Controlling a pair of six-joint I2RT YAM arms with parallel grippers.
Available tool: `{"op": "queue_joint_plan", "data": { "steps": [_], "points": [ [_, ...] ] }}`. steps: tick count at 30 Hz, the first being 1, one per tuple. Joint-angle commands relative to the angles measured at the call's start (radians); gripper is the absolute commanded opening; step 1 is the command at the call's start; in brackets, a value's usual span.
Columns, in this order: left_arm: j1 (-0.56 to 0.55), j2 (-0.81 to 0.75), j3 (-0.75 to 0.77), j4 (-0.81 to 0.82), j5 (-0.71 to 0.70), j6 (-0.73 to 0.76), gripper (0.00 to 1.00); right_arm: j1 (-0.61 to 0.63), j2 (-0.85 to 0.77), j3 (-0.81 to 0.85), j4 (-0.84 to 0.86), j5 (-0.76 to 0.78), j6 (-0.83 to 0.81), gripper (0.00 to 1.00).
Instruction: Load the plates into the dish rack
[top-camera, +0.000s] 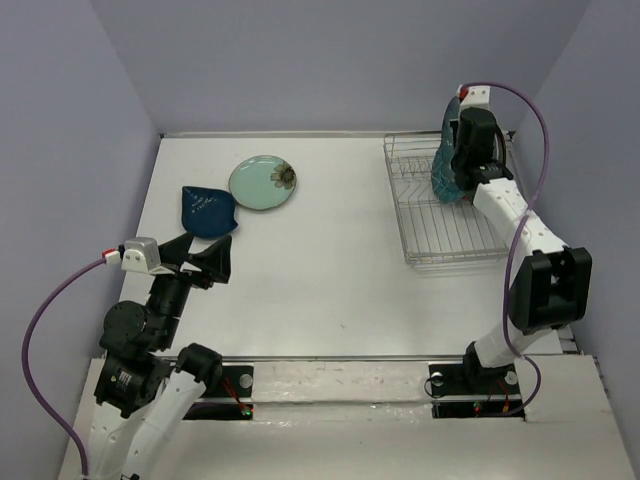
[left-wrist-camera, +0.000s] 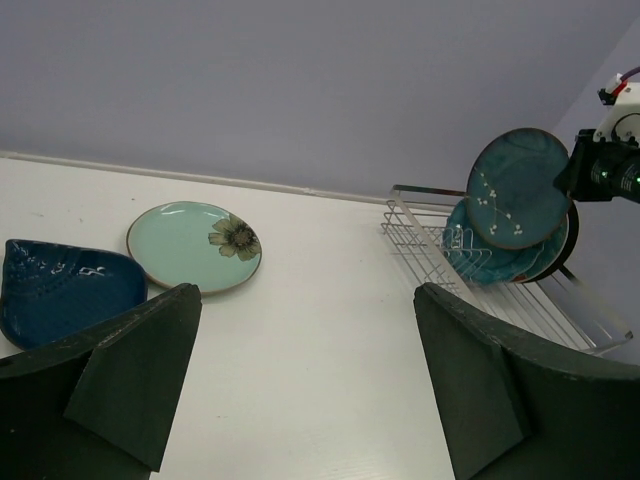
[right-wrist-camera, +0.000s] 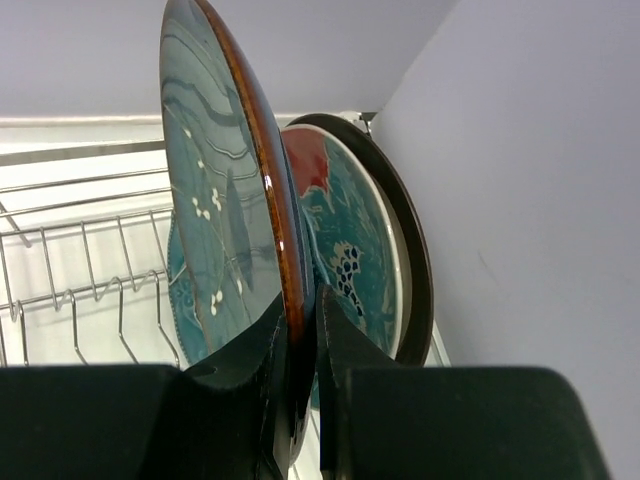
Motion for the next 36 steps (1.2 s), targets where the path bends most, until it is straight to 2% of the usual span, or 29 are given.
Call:
{"op": "queue_joint_plan", "data": {
  "steps": [1,15,17,20,21,24,27,30,31,33,36],
  "points": [
    [-0.006,0.008,-0.006,0.055,0.006,0.014,0.99,-0.004,-0.028,-0.007,0.198,0.004,0.044,0.07],
    [-0.006,0.034,-0.006,0.056,-0.002,0.008,0.99,-0.004,0.045,-0.135,0.190,-0.097,0.225,0.08],
    [-0.006,0.049,-0.004,0.050,-0.008,-0.001,0.99,-0.004,0.044,-0.138,0.179,-0.102,0.246,0.15],
    [-0.005,0.101,0.004,0.046,-0.011,-0.029,0.99,-0.004,0.027,-0.141,0.152,-0.091,0.300,0.42],
    [-0.006,0.125,0.008,0.041,-0.011,-0.036,0.99,-0.004,0.013,-0.138,0.137,-0.073,0.314,0.58],
    [-0.006,0.230,0.036,0.018,-0.011,-0.076,0.99,-0.004,-0.019,-0.110,0.058,-0.075,0.381,0.77],
    [-0.005,0.316,0.036,0.035,0.033,-0.156,0.99,-0.004,-0.094,-0.102,-0.024,-0.147,0.456,0.82],
    [-0.006,0.376,0.007,0.099,0.035,-0.266,0.98,-0.004,-0.209,-0.157,-0.048,-0.260,0.534,0.83],
    [-0.006,0.387,-0.007,0.154,0.029,-0.297,0.91,-0.004,-0.241,-0.182,-0.049,-0.288,0.554,0.83],
    [-0.006,0.433,-0.057,0.205,-0.025,-0.386,0.89,0.018,-0.325,-0.269,-0.037,-0.380,0.610,0.84],
    [-0.006,0.542,-0.130,0.335,-0.097,-0.485,0.86,0.076,-0.413,-0.389,-0.015,-0.434,0.644,0.84]
  ]
}}
